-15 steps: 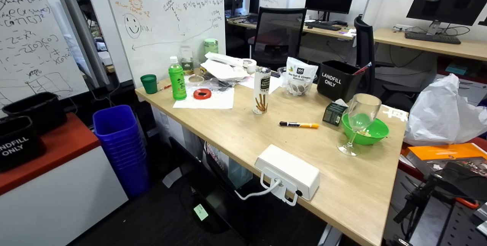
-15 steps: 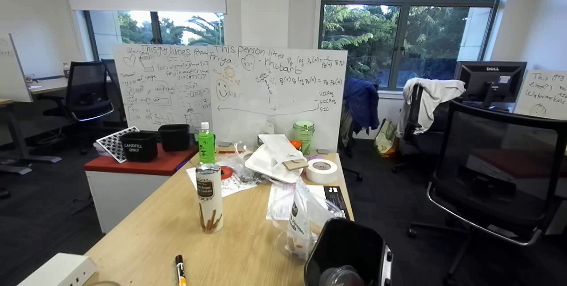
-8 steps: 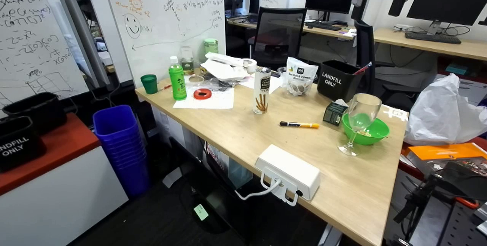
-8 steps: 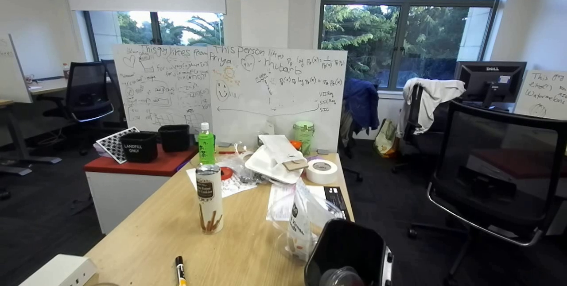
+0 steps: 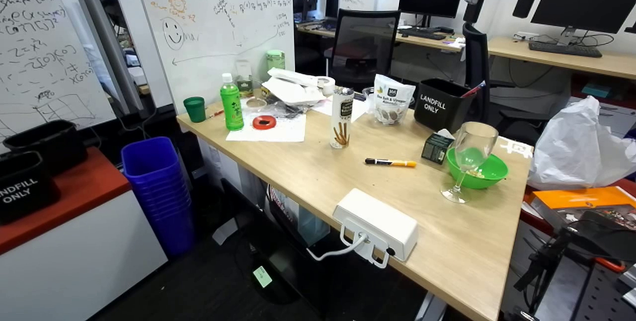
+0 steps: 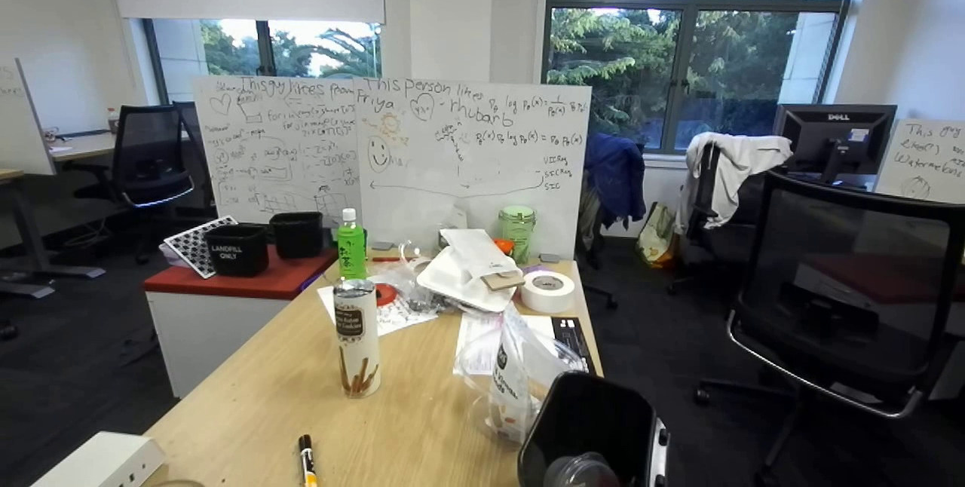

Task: Pick up the white cylindrical can and move it to the right.

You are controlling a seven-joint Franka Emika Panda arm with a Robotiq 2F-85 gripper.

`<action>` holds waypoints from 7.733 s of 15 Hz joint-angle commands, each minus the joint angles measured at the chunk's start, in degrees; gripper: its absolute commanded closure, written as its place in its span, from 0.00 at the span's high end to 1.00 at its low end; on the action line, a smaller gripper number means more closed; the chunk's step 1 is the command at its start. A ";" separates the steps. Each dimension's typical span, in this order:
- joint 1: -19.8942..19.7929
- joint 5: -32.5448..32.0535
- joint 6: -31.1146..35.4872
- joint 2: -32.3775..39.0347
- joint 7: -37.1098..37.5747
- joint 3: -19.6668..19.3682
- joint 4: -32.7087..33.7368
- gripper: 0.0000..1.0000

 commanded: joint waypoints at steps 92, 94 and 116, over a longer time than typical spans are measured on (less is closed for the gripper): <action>5.04 4.33 9.62 78.76 61.24 -15.04 66.06 0.17; 4.86 4.34 9.63 78.62 61.61 -15.00 65.99 0.03; 4.52 2.49 7.11 51.76 43.44 -13.12 42.12 0.01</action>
